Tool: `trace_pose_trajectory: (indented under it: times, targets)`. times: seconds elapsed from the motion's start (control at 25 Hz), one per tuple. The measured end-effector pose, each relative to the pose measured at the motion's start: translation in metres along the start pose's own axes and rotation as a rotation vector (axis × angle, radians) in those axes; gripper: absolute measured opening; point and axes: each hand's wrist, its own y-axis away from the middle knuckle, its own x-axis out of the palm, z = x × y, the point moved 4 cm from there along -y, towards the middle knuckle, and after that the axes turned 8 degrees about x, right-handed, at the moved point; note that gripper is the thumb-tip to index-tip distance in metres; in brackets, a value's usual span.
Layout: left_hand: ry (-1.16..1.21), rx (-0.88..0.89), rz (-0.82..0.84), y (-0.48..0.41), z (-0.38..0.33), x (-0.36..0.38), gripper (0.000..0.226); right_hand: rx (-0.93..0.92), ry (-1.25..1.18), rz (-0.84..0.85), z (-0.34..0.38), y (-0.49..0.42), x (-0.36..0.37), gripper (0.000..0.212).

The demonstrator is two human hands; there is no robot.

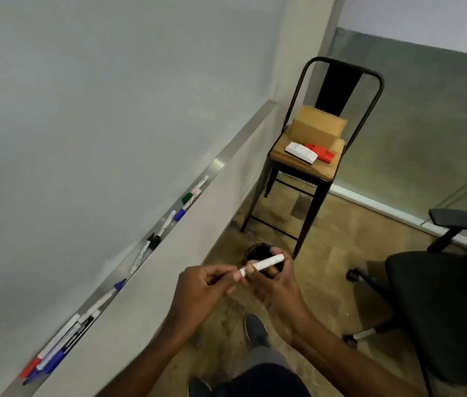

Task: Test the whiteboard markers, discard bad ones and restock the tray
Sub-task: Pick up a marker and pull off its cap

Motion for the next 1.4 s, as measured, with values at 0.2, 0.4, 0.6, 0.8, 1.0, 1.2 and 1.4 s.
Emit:
trace_pose_trajectory:
  times: [0.2, 0.4, 0.6, 0.8, 1.0, 1.2, 1.4]
  targets:
    - [-0.019, -0.244, 0.100, -0.066, 0.066, 0.074, 0.015, 0.292, -0.179, -0.316, -0.014, -0.081, -0.092, 0.018]
    - [-0.004, -0.400, 0.037, -0.153, 0.119, 0.154, 0.021, 0.386, -0.162, -0.513, -0.003, -0.174, -0.171, 0.014]
    - [0.000, -0.551, -0.028, -0.227, 0.161, 0.204, 0.021, 0.427, -0.202, -0.614, 0.004, -0.261, -0.219, 0.018]
    - [-0.090, -0.539, 0.059, -0.281, 0.186, 0.233, 0.025, 0.459, -0.225, -0.681, 0.001, -0.324, -0.253, 0.017]
    - [-0.209, -0.584, 0.168, -0.319, 0.209, 0.253, 0.048, 0.657, -0.111, -0.602, -0.016, -0.370, -0.277, 0.047]
    - [-0.325, -0.540, 0.204, -0.317, 0.213, 0.244, 0.039, 0.709, -0.005, -0.503, -0.013, -0.365, -0.295, 0.044]
    - [-0.419, -0.445, 0.254, -0.282, 0.203, 0.225, 0.040, 0.582, 0.372, -0.405, -0.008, -0.341, -0.279, 0.028]
